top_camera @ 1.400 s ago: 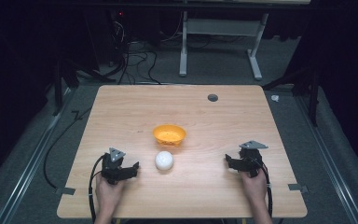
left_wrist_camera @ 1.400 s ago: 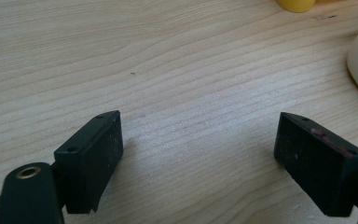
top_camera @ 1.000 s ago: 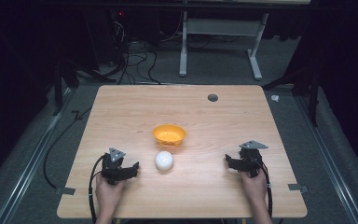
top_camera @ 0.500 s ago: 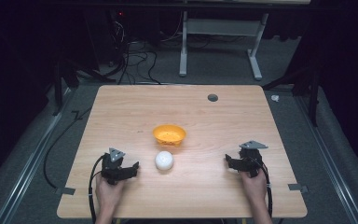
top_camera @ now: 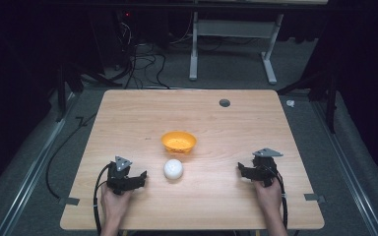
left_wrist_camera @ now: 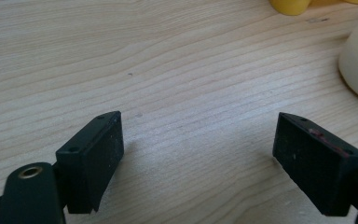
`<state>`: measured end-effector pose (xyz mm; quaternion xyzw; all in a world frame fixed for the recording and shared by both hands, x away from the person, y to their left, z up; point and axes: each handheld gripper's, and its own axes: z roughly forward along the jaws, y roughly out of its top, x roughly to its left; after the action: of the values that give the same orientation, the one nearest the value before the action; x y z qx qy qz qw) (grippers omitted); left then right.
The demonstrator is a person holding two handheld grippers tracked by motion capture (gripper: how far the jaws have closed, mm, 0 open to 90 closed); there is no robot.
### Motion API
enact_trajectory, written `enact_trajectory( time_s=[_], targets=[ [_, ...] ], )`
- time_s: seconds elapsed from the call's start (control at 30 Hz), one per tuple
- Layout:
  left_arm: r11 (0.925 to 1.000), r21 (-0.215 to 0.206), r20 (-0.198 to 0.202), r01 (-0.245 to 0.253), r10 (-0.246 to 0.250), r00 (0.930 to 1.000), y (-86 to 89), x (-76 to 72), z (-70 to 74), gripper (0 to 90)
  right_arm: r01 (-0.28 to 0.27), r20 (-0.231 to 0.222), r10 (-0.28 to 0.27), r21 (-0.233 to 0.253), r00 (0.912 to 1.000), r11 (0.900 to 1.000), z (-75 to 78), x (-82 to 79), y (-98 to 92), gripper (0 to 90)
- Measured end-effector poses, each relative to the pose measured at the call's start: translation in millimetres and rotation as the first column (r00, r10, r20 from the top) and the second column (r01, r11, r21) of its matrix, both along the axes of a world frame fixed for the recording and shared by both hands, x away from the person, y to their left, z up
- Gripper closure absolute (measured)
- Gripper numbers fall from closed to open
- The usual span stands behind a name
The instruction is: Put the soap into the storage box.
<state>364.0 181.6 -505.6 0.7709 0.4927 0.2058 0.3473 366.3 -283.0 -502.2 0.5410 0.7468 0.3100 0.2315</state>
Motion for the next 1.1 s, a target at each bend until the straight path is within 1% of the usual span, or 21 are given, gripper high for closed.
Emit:
enact_trajectory(
  time_s=[0.17, 0.27, 0.47, 0.53, 0.6, 0.7, 0.73, 0.93, 1.03, 1.1],
  targets=[
    [0.9997, -0.009, -0.001, 0.021, -0.021, 0.9998, -2.4, -2.9, 3.2, 16.8, 0.000, 0.000, 0.000, 0.000, 1.0000, 1.000, 0.0, 0.0, 0.0, 23.4],
    [0.9994, -0.018, 0.006, 0.030, -0.030, 0.9995, -4.7, -4.4, 4.2, 16.6, 0.000, 0.000, 0.000, 0.000, 1.0000, 1.000, 0.0, 0.0, 0.0, 23.4],
    [0.9971, -0.035, 0.001, 0.067, -0.068, 0.9977, -9.0, -6.0, 8.7, 16.1, 0.001, 0.000, -0.001, 0.000, 1.0000, 1.000, 0.0, 0.0, 0.0, 23.4],
    [0.9962, -0.040, 0.005, 0.078, -0.077, 0.9970, -11.0, -7.0, 11.3, 16.0, 0.001, 0.000, -0.001, 0.000, 1.0000, 1.000, 0.0, 0.1, -0.1, 23.4],
    [0.9941, -0.050, 0.005, 0.096, -0.095, 0.9954, -13.3, -8.2, 14.4, 15.9, 0.001, 0.000, -0.001, 0.000, 1.0000, 1.000, 0.0, 0.1, -0.1, 23.4],
    [0.9908, -0.040, 0.013, 0.129, -0.129, 0.9916, -18.7, -10.1, 18.5, 15.8, 0.003, 0.000, -0.003, -0.001, 1.0000, 1.000, 0.0, 0.1, -0.1, 23.4],
    [0.9888, -0.043, 0.012, 0.143, -0.142, 0.9897, -20.1, -10.5, 19.5, 15.8, 0.004, 0.000, -0.004, -0.001, 1.0000, 1.000, 0.1, 0.1, -0.2, 23.4],
    [0.9818, -0.064, 0.014, 0.179, -0.178, 0.9839, -28.6, -12.4, 21.9, 15.7, 0.004, 0.000, -0.004, -0.001, 1.0000, 1.000, 0.1, 0.1, -0.2, 23.4],
    [0.9779, -0.067, 0.015, 0.198, -0.198, 0.9801, -33.6, -13.0, 24.5, 15.6, 0.005, 0.000, -0.005, -0.001, 1.0000, 1.000, 0.1, 0.1, -0.2, 23.4],
    [0.9753, -0.061, 0.020, 0.212, -0.211, 0.9772, -36.6, -13.8, 25.2, 15.6, 0.004, 0.001, -0.004, -0.002, 1.0000, 1.000, 0.0, 0.2, -0.2, 23.4]
  ],
)
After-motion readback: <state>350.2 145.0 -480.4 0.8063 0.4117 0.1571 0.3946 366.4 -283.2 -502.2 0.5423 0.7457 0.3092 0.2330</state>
